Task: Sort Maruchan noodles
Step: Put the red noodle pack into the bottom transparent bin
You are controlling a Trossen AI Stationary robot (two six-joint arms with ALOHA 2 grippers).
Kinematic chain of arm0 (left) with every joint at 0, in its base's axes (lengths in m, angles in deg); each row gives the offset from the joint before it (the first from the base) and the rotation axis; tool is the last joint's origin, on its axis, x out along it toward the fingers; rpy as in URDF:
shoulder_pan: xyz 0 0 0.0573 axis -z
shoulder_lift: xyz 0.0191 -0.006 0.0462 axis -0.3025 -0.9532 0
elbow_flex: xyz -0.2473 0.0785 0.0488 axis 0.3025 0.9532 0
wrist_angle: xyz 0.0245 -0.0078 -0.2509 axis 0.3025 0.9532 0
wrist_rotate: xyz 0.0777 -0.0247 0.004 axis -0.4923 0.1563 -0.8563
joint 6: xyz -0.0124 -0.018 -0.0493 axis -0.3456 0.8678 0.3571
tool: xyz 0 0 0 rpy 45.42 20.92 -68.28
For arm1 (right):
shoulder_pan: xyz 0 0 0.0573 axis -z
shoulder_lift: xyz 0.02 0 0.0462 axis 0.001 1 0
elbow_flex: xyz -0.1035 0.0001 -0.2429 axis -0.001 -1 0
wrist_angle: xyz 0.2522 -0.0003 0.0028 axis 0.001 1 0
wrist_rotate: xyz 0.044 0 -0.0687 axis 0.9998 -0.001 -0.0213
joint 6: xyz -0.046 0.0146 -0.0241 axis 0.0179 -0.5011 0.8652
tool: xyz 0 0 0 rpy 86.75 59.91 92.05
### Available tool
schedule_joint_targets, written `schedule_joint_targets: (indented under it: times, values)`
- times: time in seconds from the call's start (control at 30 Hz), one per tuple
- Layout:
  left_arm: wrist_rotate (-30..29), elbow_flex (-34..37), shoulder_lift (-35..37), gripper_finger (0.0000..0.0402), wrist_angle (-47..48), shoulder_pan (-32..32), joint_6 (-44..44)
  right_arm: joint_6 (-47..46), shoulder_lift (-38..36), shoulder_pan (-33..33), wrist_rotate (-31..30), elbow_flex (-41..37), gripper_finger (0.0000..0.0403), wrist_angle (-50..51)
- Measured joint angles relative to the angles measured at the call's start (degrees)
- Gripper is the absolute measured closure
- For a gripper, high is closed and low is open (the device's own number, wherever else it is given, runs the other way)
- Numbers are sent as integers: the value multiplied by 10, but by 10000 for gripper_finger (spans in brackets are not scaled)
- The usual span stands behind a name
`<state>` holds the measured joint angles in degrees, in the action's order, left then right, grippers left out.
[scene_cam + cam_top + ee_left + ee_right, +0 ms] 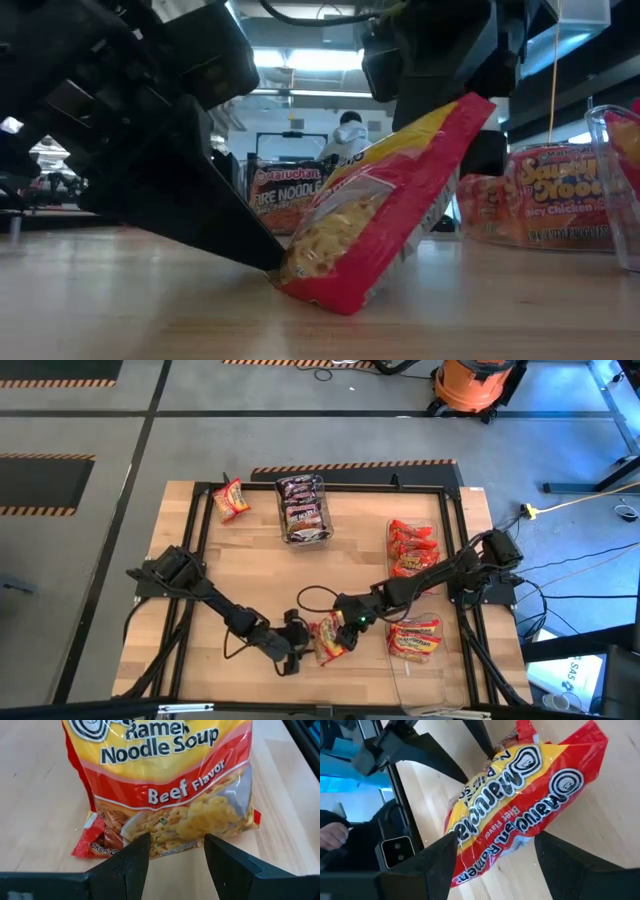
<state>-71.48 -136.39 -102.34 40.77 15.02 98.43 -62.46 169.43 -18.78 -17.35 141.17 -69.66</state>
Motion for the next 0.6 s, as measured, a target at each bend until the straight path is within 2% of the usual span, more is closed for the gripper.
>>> schedule_joint_targets:
  times: [0.23,0.6]
  values:
    - [-2,0,0,217,-3,0,0,-45,1,4,-22,0,159,-23]
    - [-11,0,0,217,-4,1,0,-117,57,4,-2,0,159,-122]
